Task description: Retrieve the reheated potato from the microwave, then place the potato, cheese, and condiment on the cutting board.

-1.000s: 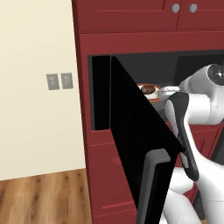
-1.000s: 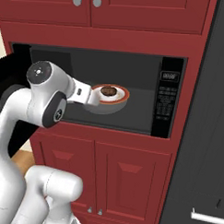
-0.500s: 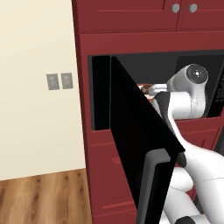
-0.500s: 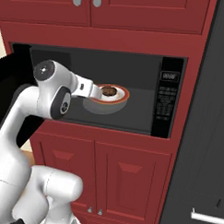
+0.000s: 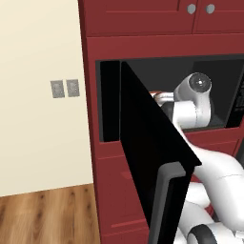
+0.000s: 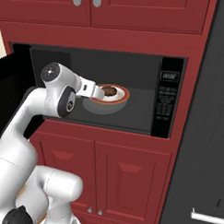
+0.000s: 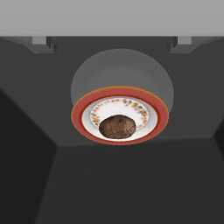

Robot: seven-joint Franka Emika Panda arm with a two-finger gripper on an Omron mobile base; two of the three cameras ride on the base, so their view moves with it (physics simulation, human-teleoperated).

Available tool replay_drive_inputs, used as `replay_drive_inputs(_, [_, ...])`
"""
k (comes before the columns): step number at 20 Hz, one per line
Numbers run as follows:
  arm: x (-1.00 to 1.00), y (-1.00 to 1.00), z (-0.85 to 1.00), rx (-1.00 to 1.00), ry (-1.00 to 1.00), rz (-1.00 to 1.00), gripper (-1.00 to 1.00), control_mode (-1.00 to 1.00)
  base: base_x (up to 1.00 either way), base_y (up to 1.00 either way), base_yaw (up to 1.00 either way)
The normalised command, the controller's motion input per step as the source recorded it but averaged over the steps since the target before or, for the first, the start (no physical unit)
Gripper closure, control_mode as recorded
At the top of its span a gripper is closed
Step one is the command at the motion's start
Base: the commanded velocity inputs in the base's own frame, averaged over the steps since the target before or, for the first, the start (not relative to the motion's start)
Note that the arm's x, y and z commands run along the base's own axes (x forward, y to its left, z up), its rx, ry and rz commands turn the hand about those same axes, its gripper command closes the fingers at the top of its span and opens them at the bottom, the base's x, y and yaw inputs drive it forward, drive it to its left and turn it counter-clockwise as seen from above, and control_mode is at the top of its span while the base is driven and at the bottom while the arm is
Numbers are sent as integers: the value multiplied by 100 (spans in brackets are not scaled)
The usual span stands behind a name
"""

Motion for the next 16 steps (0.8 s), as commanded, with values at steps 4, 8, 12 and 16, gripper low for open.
replay_drive_inputs(4, [39, 0, -14, 0, -2, 0, -100, -100, 0, 0, 0])
replay_drive_inputs(8, [45, 0, -4, 0, 0, 0, -100, -100, 0, 0, 0])
replay_drive_inputs(12, [47, -2, -3, 0, 0, -1, -100, -100, 0, 0, 0])
replay_drive_inputs(16, [47, -2, -4, 0, 0, -2, -100, -100, 0, 0, 0])
